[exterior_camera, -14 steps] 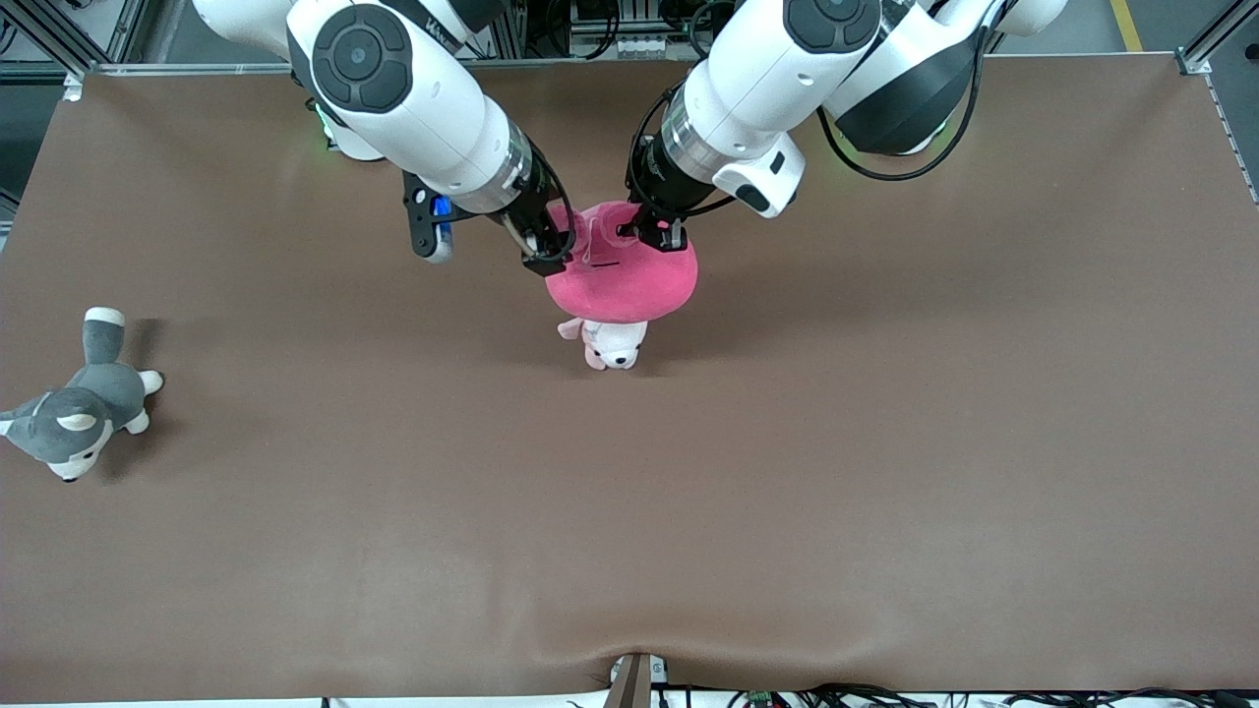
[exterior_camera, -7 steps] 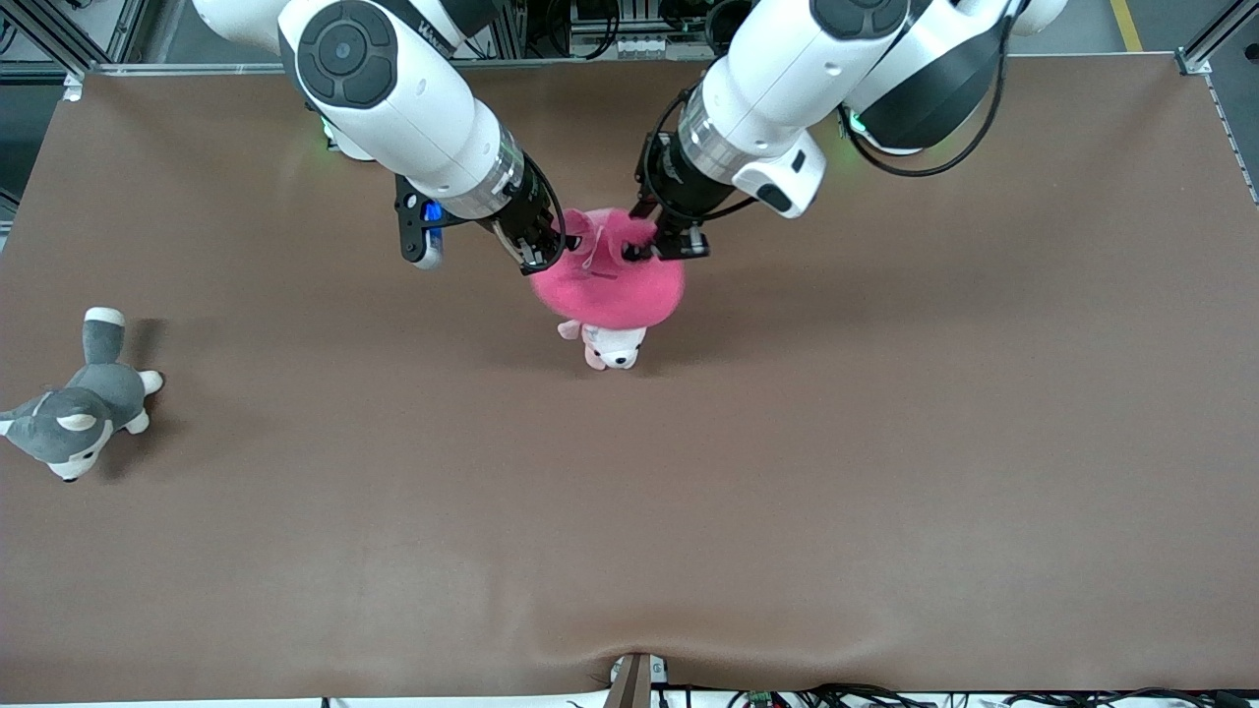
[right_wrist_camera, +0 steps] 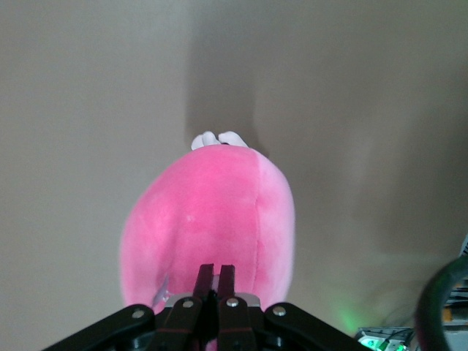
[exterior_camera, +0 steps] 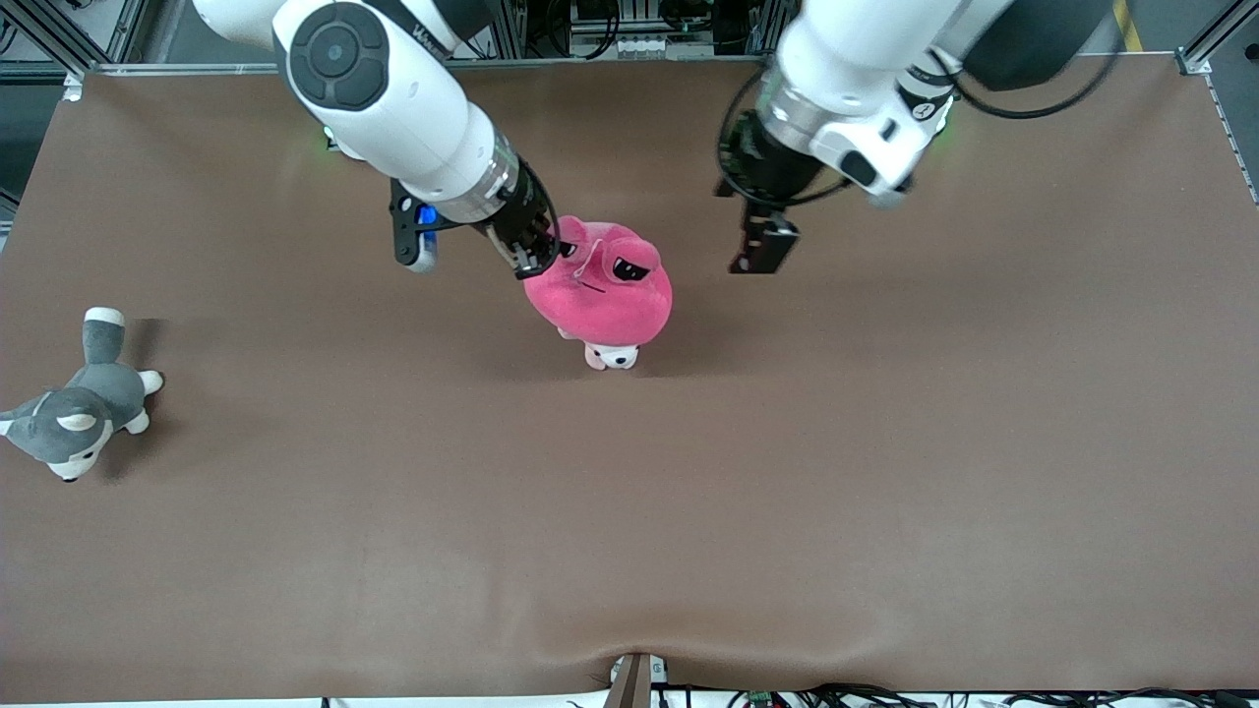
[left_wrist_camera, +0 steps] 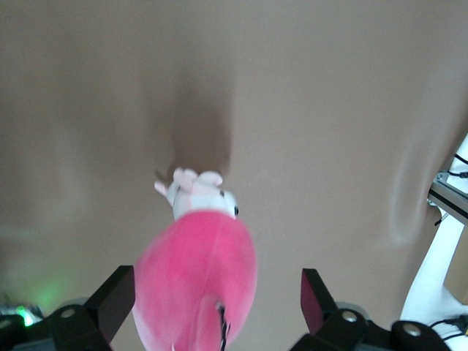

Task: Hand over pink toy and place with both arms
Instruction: 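Carry the pink plush toward the grey dog while the left gripper withdraws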

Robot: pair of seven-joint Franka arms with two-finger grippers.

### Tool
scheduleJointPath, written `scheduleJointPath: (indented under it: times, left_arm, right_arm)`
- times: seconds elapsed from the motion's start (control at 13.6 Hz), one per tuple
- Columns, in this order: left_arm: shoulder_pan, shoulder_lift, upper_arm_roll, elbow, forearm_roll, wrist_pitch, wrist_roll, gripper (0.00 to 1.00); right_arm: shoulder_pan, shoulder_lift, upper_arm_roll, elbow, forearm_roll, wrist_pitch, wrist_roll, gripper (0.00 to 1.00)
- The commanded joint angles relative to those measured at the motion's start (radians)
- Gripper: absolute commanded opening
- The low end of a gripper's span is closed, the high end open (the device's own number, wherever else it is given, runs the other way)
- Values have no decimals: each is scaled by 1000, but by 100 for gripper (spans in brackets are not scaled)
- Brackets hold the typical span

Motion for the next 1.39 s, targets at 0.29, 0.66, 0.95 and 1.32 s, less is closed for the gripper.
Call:
scheduleJointPath:
  times: [0.29, 0.66, 0.95, 1.32]
  left_arm:
    - [253, -32, -3, 0, 35, -146, 623, 100]
    - [374, -32, -2, -1, 126, -196, 1130, 100]
    - [429, -33, -2, -1, 208, -203, 1447, 100]
    - [520, -78, -3, -9, 227, -219, 1761, 100]
  right_arm:
    - [-250, -3, 7, -56, -8, -127, -411, 0]
    - [-589, 0, 6, -260, -17, -119, -1076, 0]
    - [-757, 58, 6, -405, -55, 54, -1419, 0]
    - [-815, 98, 6, -475, -72, 146, -1622, 0]
